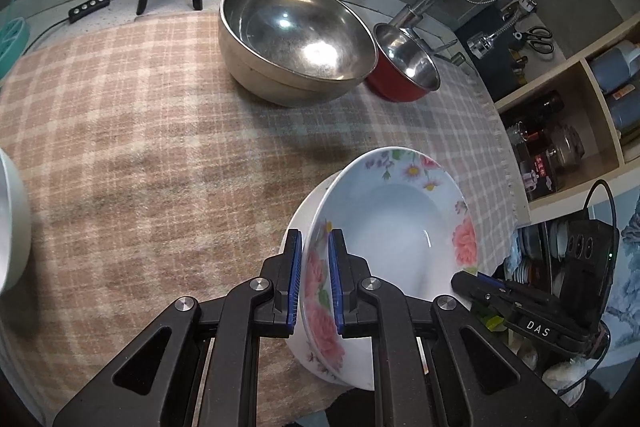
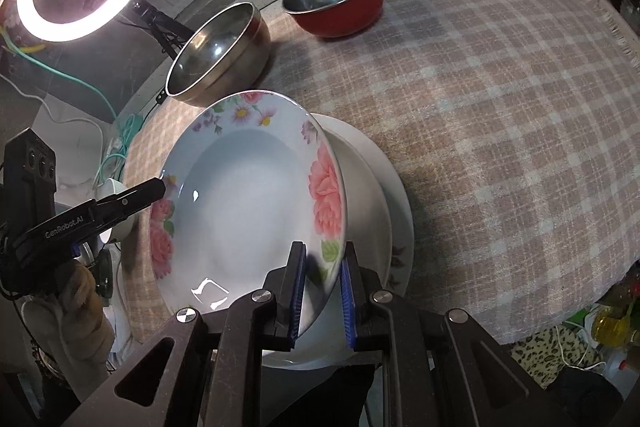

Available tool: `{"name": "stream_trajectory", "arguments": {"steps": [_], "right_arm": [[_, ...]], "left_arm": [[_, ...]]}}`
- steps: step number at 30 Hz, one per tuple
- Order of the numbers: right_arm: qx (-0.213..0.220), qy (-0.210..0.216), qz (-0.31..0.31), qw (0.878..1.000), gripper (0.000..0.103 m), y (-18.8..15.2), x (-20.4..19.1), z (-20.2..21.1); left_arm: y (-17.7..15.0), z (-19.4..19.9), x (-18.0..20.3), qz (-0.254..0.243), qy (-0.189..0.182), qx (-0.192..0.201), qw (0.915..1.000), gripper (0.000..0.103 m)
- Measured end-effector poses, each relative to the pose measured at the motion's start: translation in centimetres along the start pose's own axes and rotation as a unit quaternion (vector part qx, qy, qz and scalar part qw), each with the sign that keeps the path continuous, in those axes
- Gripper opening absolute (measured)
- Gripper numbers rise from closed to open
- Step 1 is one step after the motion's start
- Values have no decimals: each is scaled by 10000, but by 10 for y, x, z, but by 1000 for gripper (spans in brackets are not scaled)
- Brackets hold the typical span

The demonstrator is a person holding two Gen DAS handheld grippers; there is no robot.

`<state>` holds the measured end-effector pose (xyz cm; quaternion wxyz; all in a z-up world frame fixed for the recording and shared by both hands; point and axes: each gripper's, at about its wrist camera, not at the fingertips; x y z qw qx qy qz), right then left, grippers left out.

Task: Organize plates and bowls
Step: 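Lift the pink-rose plate with both grippers and carry it over the plate stack, then lower the pink-rose plate onto the gold-leaf plate with both grippers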

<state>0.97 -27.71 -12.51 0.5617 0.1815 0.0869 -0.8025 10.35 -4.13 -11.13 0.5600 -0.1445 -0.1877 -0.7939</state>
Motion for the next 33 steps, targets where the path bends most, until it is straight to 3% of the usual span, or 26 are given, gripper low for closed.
{"name": "stream_trajectory", "arguments": {"steps": [13, 33], "right_arm": [[-55, -191, 126, 9997, 15, -8, 7, -5], [-174, -290, 251, 9991, 19, -4, 0, -9]], "left_arm": [[-10, -14, -1, 95, 19, -209, 9997, 11], [-11, -14, -2, 140, -3, -229, 9996, 11]]}}
Point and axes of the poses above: each gripper's, at about its wrist camera, not at the fingertips, and z roughly against the way its jaws point, x to its right, y to its top, and after that the axes turned 10 degrees about -x, right-handed
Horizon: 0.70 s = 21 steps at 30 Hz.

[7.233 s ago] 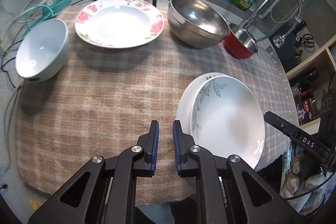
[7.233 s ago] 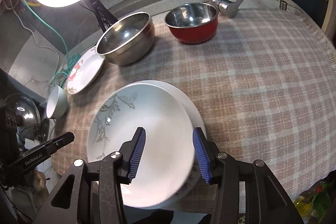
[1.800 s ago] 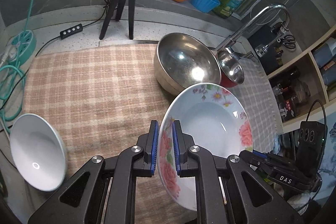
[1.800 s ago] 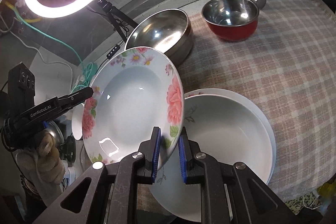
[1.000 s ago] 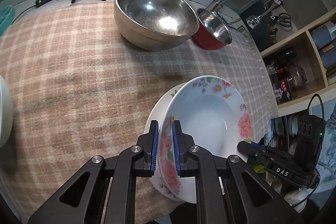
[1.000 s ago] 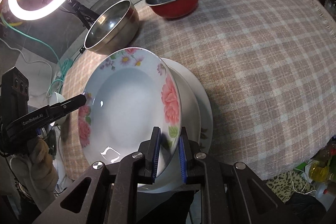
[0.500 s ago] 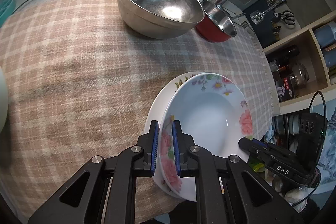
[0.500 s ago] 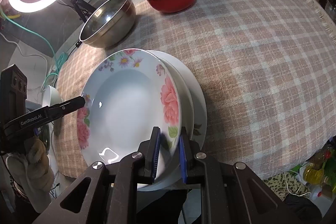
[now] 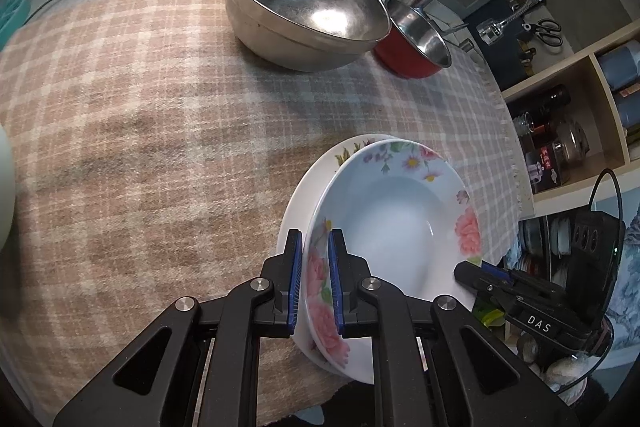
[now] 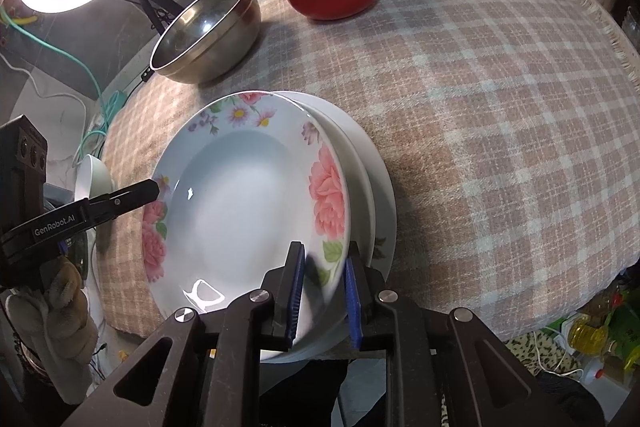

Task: Organize plates and bowls
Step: 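Lower the pink-rose plate onto the gold-leaf plate with both grippers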

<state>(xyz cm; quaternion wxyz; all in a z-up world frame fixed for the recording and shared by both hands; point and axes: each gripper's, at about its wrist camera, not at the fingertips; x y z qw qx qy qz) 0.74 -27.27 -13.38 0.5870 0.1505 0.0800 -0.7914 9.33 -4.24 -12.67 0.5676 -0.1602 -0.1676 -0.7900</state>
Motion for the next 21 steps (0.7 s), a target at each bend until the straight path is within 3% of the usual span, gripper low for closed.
{"name": "stream_trajectory", "arguments": {"steps": [8, 21], "right_arm": [[-71, 428, -310, 9986, 19, -1, 13, 2], [139, 543, -457, 9974, 19, -2, 23, 19]], "left_arm": [[-1, 0, -1, 23, -19, 5, 10000, 11], [-1, 1, 1, 27, -62, -3, 10000, 11]]}}
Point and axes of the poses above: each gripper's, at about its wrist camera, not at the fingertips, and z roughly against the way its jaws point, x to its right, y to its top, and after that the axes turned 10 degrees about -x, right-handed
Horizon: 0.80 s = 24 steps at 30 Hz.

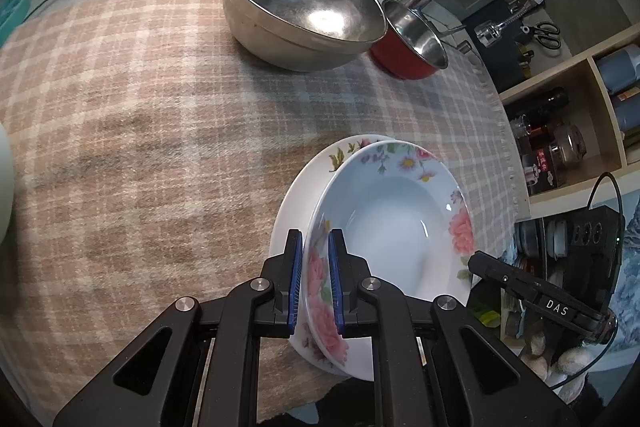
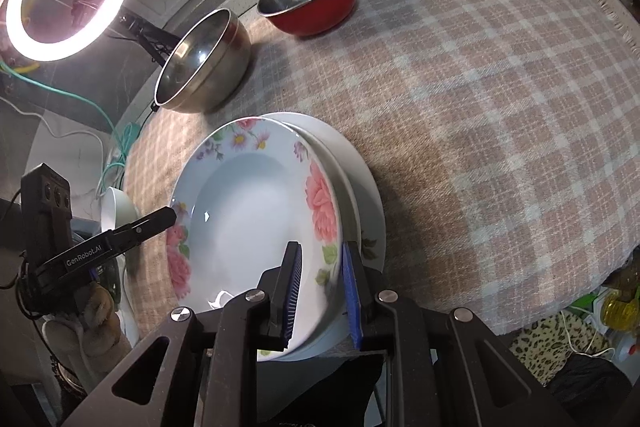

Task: Organize plates and bowls
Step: 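Lower the pink-rose plate onto the gold-leaf plate with both grippers, then open both grippers and withdraw from the plate stack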

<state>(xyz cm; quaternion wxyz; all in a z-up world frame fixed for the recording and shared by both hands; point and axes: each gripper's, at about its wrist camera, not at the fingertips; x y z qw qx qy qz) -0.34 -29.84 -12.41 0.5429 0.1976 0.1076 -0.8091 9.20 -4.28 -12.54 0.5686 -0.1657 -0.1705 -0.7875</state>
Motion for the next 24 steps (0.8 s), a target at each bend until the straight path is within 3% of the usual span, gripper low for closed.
{"name": "stream_trajectory", "arguments": {"steps": [10, 17, 24], "right_arm": [[248, -81, -22, 9997, 22, 2, 6, 17], [399, -34, 98, 9991, 22, 4, -3, 28], [593, 38, 382, 9975, 23, 16, -22, 42]], "left_arm": [[-1, 9, 6, -56, -2, 125, 9999, 11], [-3, 33, 16, -244, 328, 498, 9979, 11], [-2, 60, 7, -90, 576, 888, 9943, 12]]}}
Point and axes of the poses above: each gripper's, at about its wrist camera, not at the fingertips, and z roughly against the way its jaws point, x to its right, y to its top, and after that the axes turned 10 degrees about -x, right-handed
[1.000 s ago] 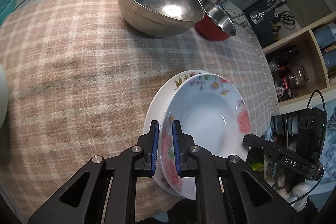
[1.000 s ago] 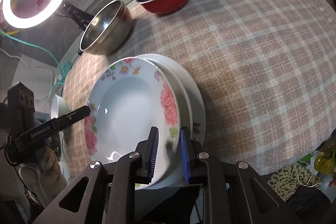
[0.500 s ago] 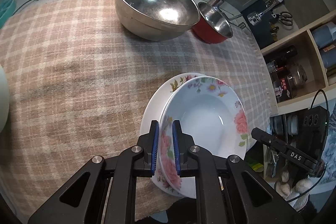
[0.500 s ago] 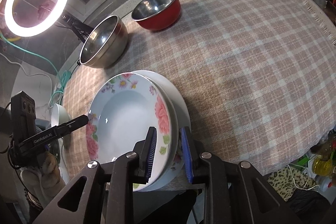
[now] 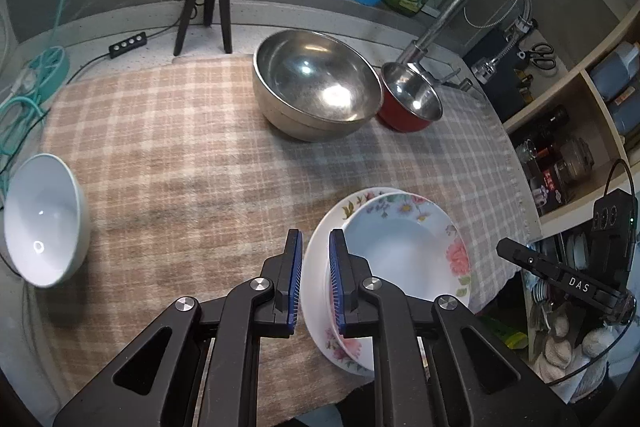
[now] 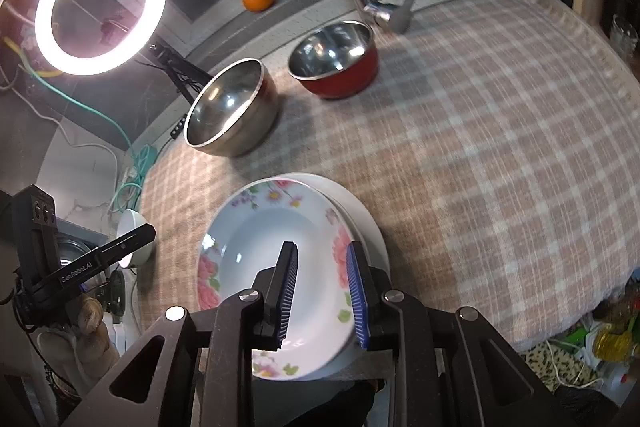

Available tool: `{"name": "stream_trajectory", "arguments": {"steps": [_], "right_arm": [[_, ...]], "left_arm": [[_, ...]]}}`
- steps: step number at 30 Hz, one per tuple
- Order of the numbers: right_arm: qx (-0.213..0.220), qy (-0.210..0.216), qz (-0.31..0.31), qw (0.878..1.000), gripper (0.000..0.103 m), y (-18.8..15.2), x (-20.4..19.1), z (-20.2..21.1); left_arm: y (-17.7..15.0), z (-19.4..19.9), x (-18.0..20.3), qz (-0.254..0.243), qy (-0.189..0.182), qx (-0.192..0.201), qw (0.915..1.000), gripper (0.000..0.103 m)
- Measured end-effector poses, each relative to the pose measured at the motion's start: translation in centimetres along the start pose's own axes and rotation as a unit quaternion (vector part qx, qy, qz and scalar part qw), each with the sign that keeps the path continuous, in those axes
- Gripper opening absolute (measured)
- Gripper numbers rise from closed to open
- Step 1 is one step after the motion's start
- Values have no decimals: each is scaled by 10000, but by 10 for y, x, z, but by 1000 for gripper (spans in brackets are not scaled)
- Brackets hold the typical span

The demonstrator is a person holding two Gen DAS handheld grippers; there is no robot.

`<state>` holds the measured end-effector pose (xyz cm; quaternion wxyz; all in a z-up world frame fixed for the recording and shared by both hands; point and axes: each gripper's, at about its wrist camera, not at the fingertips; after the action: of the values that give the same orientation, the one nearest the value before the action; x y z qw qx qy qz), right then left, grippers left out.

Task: Organize plates and bowls
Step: 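Open both grippers and withdraw from the plate stack, then move both grippers to the large steel bowl rim and close on it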

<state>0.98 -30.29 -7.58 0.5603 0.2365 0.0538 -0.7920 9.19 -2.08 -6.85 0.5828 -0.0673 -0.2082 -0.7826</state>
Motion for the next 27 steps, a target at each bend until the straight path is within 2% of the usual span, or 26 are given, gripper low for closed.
{"name": "stream_trajectory", "arguments": {"steps": [3, 6, 12, 14, 17, 27], "right_arm": [[76, 49, 162, 9998, 25, 9, -11, 5], [152, 77, 387, 9991, 32, 21, -23, 9], [187, 143, 868, 9959, 33, 47, -51, 14], [184, 172, 999, 9947, 33, 55, -59, 14], [138, 204, 1119, 9934, 33, 67, -67, 11], [88, 129, 1379, 9903, 33, 115, -78, -6]], "left_arm": [[4, 9, -8, 119, 101, 148, 9998, 12], [9, 18, -14, 249, 186, 279, 9991, 12], [20, 33, -20, 355, 301, 467, 9978, 12], [23, 36, -20, 391, 304, 517, 9974, 19], [28, 38, -21, 482, 260, 551, 9970, 19], [57, 21, -20, 679, 211, 519, 9961, 19]]}}
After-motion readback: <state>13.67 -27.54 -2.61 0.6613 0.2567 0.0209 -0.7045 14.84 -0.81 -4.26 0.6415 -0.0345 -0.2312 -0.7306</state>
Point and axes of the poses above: each gripper's, at about its wrist camera, not at the fingertips, and z roughly against the way its jaws point, x to its right, y to its top, and after that the axes turned 10 degrees about -x, right-handed
